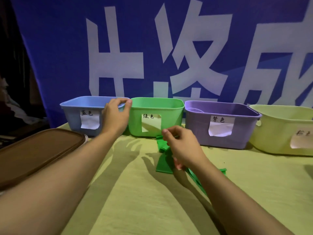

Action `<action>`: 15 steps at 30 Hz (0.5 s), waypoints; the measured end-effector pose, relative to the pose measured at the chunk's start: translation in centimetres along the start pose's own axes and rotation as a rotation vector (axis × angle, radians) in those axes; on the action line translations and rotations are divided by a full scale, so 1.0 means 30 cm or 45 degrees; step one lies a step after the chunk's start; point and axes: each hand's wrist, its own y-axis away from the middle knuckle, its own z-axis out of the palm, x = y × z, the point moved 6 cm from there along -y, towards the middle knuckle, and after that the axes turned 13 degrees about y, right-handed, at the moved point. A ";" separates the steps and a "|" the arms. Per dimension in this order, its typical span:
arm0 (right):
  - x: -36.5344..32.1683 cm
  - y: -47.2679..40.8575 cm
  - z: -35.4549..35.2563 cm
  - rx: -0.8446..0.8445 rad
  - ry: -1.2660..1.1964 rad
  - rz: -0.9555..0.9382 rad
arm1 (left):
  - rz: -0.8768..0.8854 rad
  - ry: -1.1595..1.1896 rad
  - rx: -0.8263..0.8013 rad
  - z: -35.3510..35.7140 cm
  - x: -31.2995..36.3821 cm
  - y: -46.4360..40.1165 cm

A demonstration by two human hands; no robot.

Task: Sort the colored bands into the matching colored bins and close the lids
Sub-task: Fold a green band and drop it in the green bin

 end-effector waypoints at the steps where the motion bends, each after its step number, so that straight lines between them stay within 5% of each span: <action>1: 0.009 -0.008 -0.027 -0.010 0.036 -0.002 | -0.032 0.089 -0.017 0.032 0.014 0.043; 9: 0.212 0.002 -0.193 -0.187 0.512 -0.034 | -0.391 0.371 -0.443 0.359 0.080 0.365; 12: 0.286 0.027 -0.210 -0.254 0.571 -0.016 | -0.379 0.305 -0.675 0.453 0.102 0.434; 15: 0.319 0.058 -0.198 -0.336 0.545 -0.094 | -0.313 0.227 -0.684 0.481 0.113 0.473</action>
